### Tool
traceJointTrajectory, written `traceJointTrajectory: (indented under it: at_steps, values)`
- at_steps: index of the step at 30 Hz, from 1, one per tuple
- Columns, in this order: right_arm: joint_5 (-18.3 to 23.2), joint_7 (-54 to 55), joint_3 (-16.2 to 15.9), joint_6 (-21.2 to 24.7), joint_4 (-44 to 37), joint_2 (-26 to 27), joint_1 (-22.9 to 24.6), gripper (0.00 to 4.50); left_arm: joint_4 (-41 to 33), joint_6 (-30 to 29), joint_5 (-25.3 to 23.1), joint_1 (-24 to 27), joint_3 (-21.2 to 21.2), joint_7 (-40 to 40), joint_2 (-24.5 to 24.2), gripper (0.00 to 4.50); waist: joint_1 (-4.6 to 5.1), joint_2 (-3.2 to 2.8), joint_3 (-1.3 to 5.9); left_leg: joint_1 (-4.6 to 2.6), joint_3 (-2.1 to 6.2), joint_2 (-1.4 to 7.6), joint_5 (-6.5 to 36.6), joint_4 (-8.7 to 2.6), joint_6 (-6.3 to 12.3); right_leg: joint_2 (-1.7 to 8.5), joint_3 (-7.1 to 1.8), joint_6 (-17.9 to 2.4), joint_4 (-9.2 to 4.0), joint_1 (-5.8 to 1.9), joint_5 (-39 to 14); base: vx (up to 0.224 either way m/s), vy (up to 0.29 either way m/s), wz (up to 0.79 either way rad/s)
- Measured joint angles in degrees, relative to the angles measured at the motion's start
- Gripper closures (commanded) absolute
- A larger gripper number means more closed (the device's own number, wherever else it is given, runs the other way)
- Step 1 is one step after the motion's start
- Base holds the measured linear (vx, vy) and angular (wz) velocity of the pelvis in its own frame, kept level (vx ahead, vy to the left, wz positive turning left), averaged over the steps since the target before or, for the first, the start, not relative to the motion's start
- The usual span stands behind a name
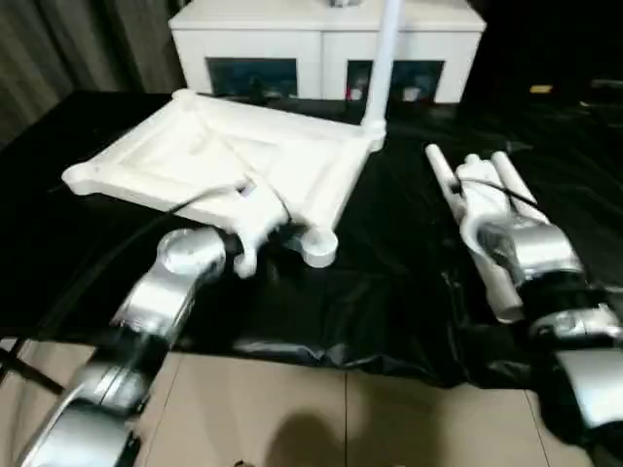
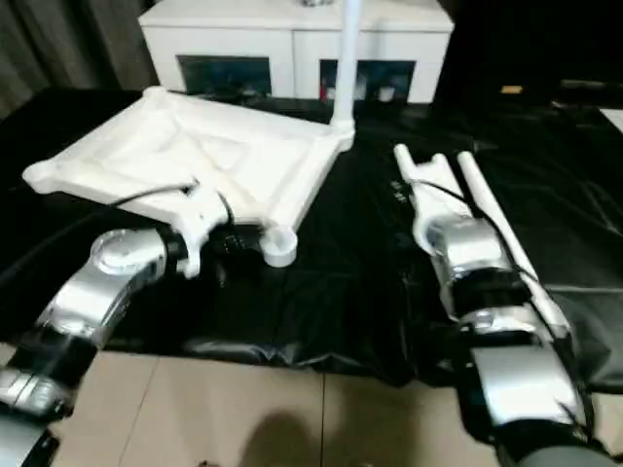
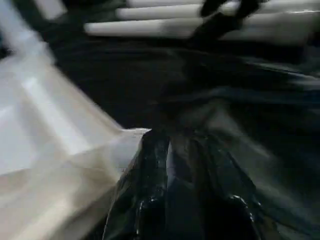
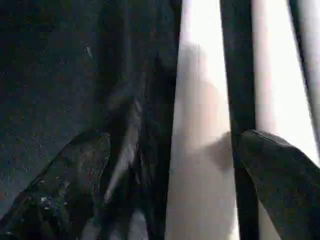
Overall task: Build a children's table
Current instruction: Pick table leg
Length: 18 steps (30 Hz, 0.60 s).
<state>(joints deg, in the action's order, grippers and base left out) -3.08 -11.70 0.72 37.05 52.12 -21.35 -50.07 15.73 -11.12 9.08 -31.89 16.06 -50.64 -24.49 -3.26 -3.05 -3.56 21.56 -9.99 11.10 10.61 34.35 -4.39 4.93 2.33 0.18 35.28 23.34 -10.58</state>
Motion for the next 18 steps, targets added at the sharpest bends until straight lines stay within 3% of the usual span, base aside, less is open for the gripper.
traceJointTrajectory:
  at_steps: [8, 9, 17, 18]
  values:
    - [0.79, -3.46, 0.63, 0.38, 9.06, -0.26, -3.67, 0.00, -10.60, -7.24, 0.51, 2.33, 0.23, -4.88, -2.80, 3.56, 0.22, -0.02, 0.00, -0.08, -0.05, -0.01, 0.00, 0.13, -0.01, 0.09, 0.00, -0.01, 0.34, 0.01, 0.01, 0.000, 0.000, 0.00]
    - [1.22, -3.83, 1.23, 0.50, 9.76, -0.25, -4.00, 0.29, -11.32, -7.99, 0.84, 2.33, 0.31, -4.81, -3.40, 3.56, 0.20, -0.02, 0.00, -0.11, -0.04, -0.01, 0.00, 0.14, -0.02, 0.09, 0.01, -0.01, 0.42, 0.01, 0.01, 0.000, 0.000, 0.00]
    - [4.27, -5.09, 5.08, 1.43, 13.76, -1.45, -5.71, 0.83, -13.88, -10.98, 1.02, 2.32, 0.57, -4.82, -3.49, 3.56, 0.22, -0.02, 0.02, -0.21, -0.02, -0.02, -0.01, 0.21, -0.03, 0.12, 0.02, -0.01, 0.64, -0.03, 0.01, 0.000, 0.000, 0.00]
    - [4.74, -5.24, 5.65, 1.39, 14.01, -1.67, -5.73, 1.12, -14.20, -11.23, 0.83, 2.32, 0.58, -4.77, -3.46, 3.56, 0.23, -0.02, 0.02, -0.22, -0.02, -0.02, -0.01, 0.21, -0.03, 0.12, 0.02, -0.02, 0.65, -0.03, 0.01, 0.000, 0.000, 0.00]
